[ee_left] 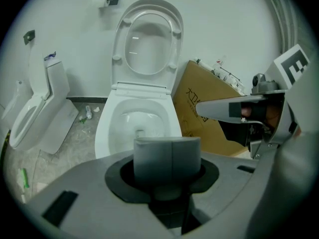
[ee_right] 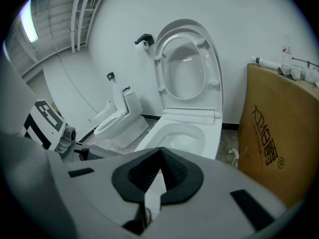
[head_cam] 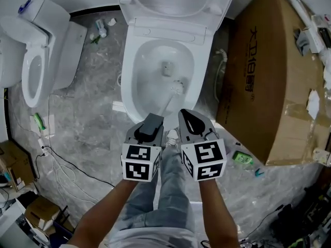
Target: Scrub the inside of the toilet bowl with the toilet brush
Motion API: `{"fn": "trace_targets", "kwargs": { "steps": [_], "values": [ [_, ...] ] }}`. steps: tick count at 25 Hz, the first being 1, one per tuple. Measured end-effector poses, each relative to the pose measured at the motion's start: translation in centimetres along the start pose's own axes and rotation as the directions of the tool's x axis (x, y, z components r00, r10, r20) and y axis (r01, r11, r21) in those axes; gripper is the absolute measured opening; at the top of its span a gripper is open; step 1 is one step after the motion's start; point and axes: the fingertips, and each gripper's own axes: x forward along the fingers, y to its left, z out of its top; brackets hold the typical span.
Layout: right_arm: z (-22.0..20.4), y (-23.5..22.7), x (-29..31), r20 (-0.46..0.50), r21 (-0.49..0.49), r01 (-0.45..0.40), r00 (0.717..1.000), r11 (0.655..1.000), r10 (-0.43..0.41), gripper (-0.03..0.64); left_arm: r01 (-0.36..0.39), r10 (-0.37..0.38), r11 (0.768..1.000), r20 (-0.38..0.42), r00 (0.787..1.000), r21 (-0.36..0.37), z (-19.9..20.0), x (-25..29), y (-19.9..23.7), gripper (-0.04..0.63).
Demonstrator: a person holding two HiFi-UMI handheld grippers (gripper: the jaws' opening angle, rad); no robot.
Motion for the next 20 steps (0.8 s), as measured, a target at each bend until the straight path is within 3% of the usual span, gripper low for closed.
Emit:
{"fn": "trace_targets", "kwargs": {
  "steps": [11,20],
  "values": [
    [-1.7,-0.9,3.0,-0.015,0.029,0.019,1.0,0.999,-0.019,-0.002,0.065,-0.066,0.998,0.027,0.997,0.014,0.5,4.6,1.2,0.156],
    [-2.0,-1.4,5.4,-0.02,0.037,0.024,1.0,0.999,-0.024,-0.002,0.072,-0.072,0.997,0.066,0.995,-0.003,2.4,7.4,2.6,0.156]
  ]
}}
